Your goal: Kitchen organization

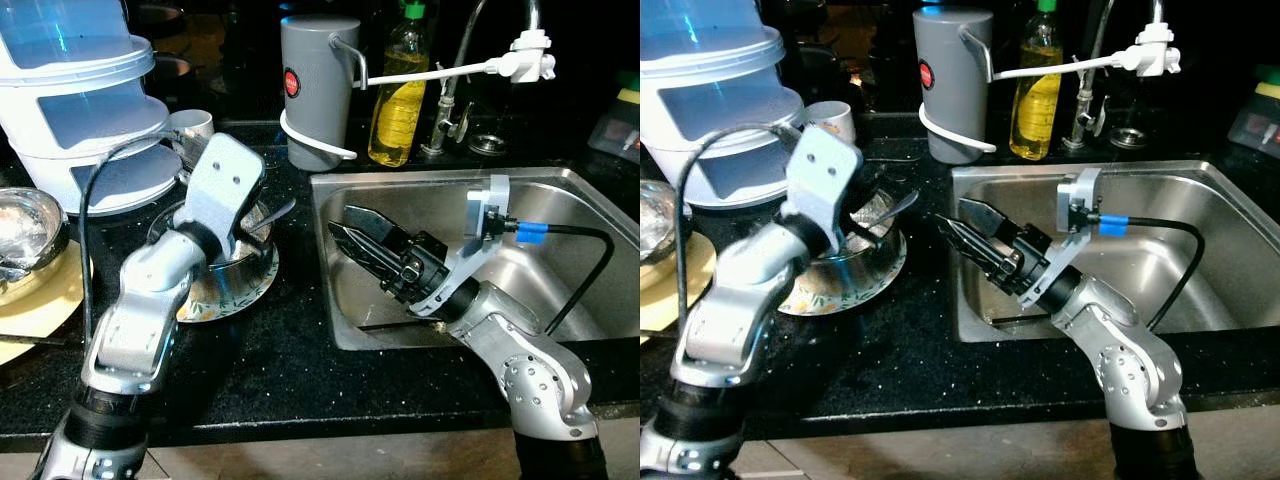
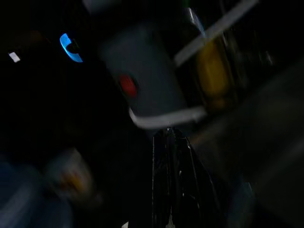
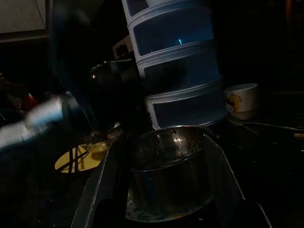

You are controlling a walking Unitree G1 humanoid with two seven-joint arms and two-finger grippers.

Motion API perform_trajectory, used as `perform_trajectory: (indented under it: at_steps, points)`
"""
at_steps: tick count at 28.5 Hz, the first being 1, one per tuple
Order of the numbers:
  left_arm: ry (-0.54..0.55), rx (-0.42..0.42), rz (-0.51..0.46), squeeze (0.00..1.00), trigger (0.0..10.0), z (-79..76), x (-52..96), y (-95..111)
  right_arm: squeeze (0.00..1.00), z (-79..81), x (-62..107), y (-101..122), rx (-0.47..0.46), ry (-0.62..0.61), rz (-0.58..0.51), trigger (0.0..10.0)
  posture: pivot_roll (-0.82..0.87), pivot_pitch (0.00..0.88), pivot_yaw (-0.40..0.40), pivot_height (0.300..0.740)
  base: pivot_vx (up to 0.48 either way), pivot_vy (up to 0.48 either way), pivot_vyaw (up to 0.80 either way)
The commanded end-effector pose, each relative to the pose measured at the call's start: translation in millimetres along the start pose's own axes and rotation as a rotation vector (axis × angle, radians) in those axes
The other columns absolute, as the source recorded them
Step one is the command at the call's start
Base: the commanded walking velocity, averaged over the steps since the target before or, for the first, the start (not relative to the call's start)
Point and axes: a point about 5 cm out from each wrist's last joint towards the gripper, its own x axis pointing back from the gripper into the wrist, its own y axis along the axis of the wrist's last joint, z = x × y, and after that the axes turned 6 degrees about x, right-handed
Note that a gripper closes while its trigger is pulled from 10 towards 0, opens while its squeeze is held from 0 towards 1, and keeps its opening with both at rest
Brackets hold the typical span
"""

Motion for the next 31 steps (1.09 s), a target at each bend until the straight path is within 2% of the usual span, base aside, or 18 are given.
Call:
perform_trajectory:
  at_steps: [1, 3, 8, 9, 10, 13, 15, 20, 24, 25, 26, 31]
  points:
    - [0.009, -0.011, -0.067, 0.00, 0.0, 5.2, -0.8, 19.1, 0.00, -2.5, -1.5, 2.7, 0.000, -0.011, -0.021, 10.0, -0.06, 0.000, -0.052, 0.740, 0.000, 0.000, 0.00]
    - [0.010, -0.012, -0.081, 0.00, 0.0, 6.0, -1.7, 23.5, 0.00, -2.9, -1.7, 2.9, 0.000, -0.015, -0.022, 10.0, -0.06, 0.000, -0.052, 0.740, 0.000, 0.000, 0.00]
    - [-0.002, 0.004, 0.003, 0.00, 0.0, 1.9, -0.7, 3.7, 0.00, -3.7, -1.8, 3.0, 0.003, -0.022, -0.019, 10.0, -0.06, 0.000, -0.051, 0.740, 0.000, 0.000, 0.00]
    - [-0.011, 0.017, 0.033, 0.19, 3.8, -2.1, 0.4, -4.2, 0.00, -3.8, -1.7, 3.1, 0.003, -0.023, -0.018, 10.0, -0.06, 0.000, -0.051, 0.740, 0.000, 0.000, 0.00]
    - [-0.047, -0.004, 0.066, 1.00, 10.0, -10.1, 0.5, -12.2, 0.00, -3.6, -1.7, 2.7, 0.005, -0.023, -0.015, 10.0, -0.06, 0.000, -0.051, 0.740, 0.000, 0.000, 0.00]
    - [-0.131, -0.011, 0.141, 1.00, 10.0, -27.8, 0.0, -30.4, 0.00, -2.8, -1.9, 1.6, 0.008, -0.022, -0.011, 10.0, -0.07, 0.000, -0.047, 0.740, 0.000, 0.000, 0.00]
    - [-0.133, -0.007, 0.144, 1.00, 10.0, -28.4, -0.3, -31.4, 0.00, -2.8, -1.9, 1.4, 0.008, -0.022, -0.010, 10.0, -0.07, 0.000, -0.047, 0.740, 0.000, 0.000, 0.00]
    - [-0.162, 0.078, 0.183, 1.00, 10.0, -29.9, -6.3, -39.3, 0.00, -2.4, -2.4, 0.6, 0.010, -0.018, -0.007, 10.0, -0.07, 0.000, -0.035, 0.740, 0.000, 0.000, 0.00]
    - [-0.157, 0.101, 0.203, 1.00, 10.0, -28.5, -7.6, -40.9, 0.00, -2.7, -2.2, 0.7, 0.012, -0.020, -0.006, 10.0, -0.07, 0.000, -0.033, 0.740, 0.000, 0.000, 0.00]
    - [-0.159, 0.118, 0.221, 0.29, 10.0, -28.5, -7.8, -42.2, 0.00, -2.8, -2.0, 0.8, 0.013, -0.021, -0.005, 10.0, -0.07, 0.000, -0.033, 0.740, 0.000, 0.000, 0.00]
    - [-0.154, 0.121, 0.254, 0.00, 10.0, -28.7, -7.3, -45.5, 0.00, -2.8, -1.7, 0.8, 0.014, -0.022, -0.004, 10.0, -0.07, 0.000, -0.032, 0.740, 0.000, 0.000, 0.00]
    - [-0.145, 0.130, 0.311, 0.00, 10.0, -30.3, -4.7, -52.8, 0.00, -2.9, -1.0, 0.8, 0.016, -0.024, -0.002, 10.0, -0.08, 0.000, -0.031, 0.740, 0.000, 0.000, 0.00]
